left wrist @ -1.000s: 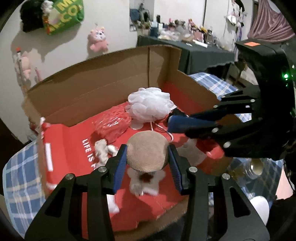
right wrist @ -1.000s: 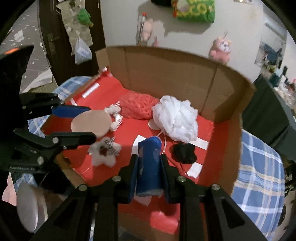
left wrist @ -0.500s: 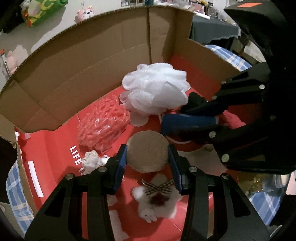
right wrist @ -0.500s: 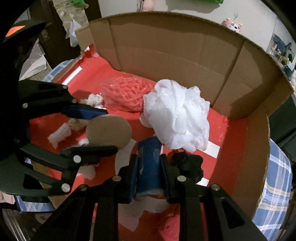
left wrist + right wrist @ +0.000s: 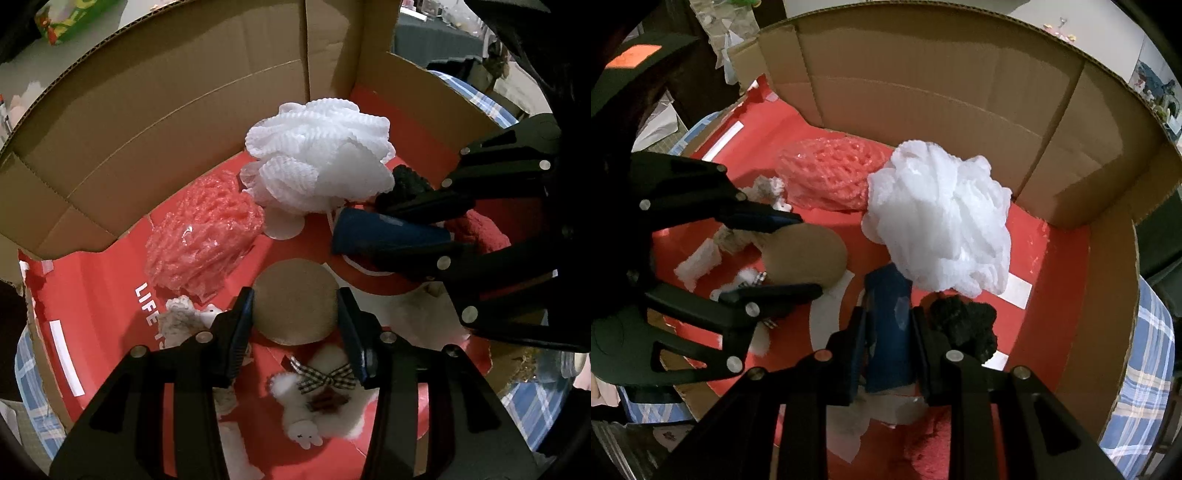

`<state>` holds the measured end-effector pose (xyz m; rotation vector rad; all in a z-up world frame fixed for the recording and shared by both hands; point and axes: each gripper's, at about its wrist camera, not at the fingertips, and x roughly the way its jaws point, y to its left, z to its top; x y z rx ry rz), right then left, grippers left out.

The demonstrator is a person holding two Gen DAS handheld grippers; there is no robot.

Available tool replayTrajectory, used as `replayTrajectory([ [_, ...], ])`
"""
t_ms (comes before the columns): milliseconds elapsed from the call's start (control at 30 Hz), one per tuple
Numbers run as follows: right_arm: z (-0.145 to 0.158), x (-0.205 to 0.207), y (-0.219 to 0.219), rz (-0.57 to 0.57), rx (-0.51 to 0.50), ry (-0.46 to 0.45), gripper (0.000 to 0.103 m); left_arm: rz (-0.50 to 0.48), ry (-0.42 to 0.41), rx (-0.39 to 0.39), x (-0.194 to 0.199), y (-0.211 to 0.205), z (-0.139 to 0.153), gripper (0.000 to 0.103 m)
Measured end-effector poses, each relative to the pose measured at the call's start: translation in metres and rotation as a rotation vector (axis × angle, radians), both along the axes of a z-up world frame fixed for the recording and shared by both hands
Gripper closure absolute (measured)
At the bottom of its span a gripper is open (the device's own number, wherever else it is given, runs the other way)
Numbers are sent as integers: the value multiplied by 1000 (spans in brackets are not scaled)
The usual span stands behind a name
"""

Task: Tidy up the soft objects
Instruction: 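Open both tools to drop the disc and cylinder into the box, then withdraw both open tools up out of the box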

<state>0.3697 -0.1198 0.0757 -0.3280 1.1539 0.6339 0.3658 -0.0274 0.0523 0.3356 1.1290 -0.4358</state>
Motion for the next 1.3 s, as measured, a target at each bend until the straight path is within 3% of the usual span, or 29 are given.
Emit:
replayTrajectory([
  [167,-2,1,-1,0,-15,0,76,0,5,-21,0,-1,2,56],
  [233,-2,1,-4,0,-20,-2,66,-3,2,-31,-1,-1,4,53],
  [467,0,-3,2,7,-47,-28,58,2,-21,-17,-10,2,12,50],
  [633,11,-13,-1,-15,-46,-58,38,38,-67,-60,-28,14,31,36],
  [767,31,-27,-9,-48,-14,-95,26,97,-102,-124,-50,28,51,32],
  [900,59,-47,-24,-98,31,-146,7,164,-150,-173,-75,39,65,25],
  [1167,92,-89,-54,-234,136,-208,0,269,-202,-204,-115,58,70,21],
  [1300,88,-106,-56,-288,102,-243,0,326,-233,-202,-132,68,67,21],
])
